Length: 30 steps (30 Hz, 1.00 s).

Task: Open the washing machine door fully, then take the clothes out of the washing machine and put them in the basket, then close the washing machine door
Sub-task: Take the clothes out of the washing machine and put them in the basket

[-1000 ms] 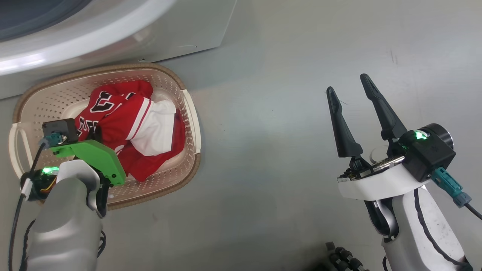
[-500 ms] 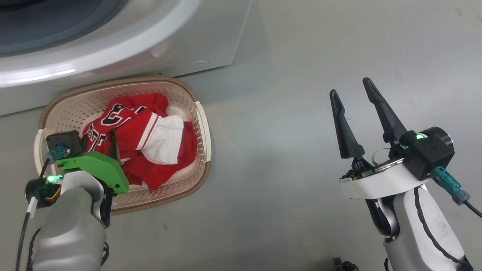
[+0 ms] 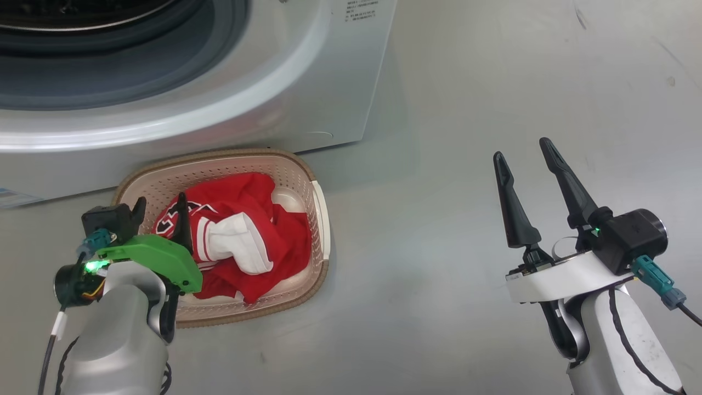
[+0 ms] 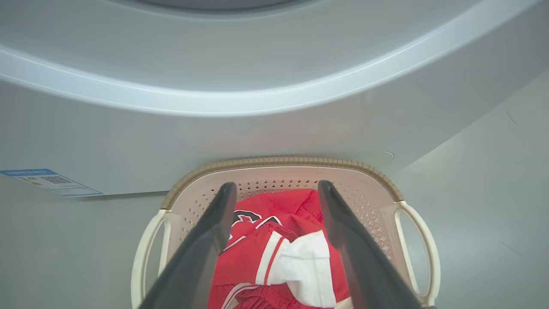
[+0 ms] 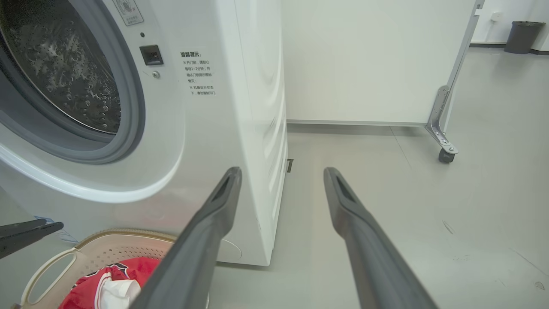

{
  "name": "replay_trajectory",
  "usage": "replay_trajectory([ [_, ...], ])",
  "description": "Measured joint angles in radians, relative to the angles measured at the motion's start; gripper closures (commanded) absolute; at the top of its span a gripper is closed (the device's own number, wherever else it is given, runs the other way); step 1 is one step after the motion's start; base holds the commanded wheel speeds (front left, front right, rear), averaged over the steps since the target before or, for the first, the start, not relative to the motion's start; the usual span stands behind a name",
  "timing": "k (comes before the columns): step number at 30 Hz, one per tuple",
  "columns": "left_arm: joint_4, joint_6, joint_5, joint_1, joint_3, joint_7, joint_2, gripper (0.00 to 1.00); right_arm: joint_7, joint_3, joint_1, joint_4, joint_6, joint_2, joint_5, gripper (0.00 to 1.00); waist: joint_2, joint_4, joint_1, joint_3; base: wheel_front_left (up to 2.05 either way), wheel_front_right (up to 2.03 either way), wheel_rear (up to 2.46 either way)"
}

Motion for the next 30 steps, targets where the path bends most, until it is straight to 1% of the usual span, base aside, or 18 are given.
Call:
replay_trajectory([
  [3, -0.057, -0.009, 0.011, 0.003, -0.009, 0.0, -0.003, 0.0, 0.0, -0.012, 0.014, 0.002, 0.0, -0.002, -0.002, 0.0, 0.0, 0.014, 0.0, -0.033, 0.0, 0.0, 0.0],
  [7, -0.212, -0.009, 0.03, 0.01, -0.001, 0.0, -0.006, 0.0, 0.0, -0.025, 0.031, 0.008, -0.001, -0.007, -0.003, 0.0, 0.0, 0.036, 0.0, -0.077, 0.0, 0.0, 0.0],
  [11, -0.316, -0.007, 0.058, 0.05, 0.009, 0.0, -0.006, 0.0, 0.0, -0.026, 0.042, 0.014, -0.001, -0.007, -0.013, 0.0, 0.0, 0.058, 0.0, -0.123, 0.0, 0.0, 0.0],
  [16, -0.414, 0.003, 0.084, 0.14, 0.022, 0.0, -0.005, 0.0, 0.0, -0.03, 0.07, 0.02, -0.007, -0.009, -0.021, 0.0, 0.0, 0.081, 0.0, -0.182, 0.0, 0.0, 0.0],
  [19, -0.461, 0.021, 0.099, 0.187, 0.026, 0.0, -0.004, 0.0, 0.0, -0.032, 0.09, 0.02, -0.01, -0.008, -0.021, 0.0, 0.0, 0.093, 0.0, -0.215, 0.0, 0.0, 0.0],
  [23, -0.52, 0.03, 0.12, 0.261, 0.025, 0.0, -0.003, 0.0, 0.0, -0.037, 0.123, 0.02, -0.011, -0.008, -0.021, 0.0, 0.0, 0.107, 0.0, -0.257, 0.0, 0.0, 0.0],
  [27, -0.574, 0.039, 0.129, 0.335, 0.028, 0.0, -0.002, 0.0, 0.0, -0.04, 0.16, 0.022, -0.027, -0.007, -0.024, 0.0, 0.0, 0.118, 0.0, -0.294, 0.0, 0.0, 0.0],
  [30, -0.609, 0.046, 0.129, 0.383, 0.03, 0.0, -0.002, 0.0, 0.0, -0.042, 0.183, 0.025, -0.029, -0.006, -0.024, 0.0, 0.0, 0.123, 0.0, -0.32, 0.0, 0.0, 0.0],
])
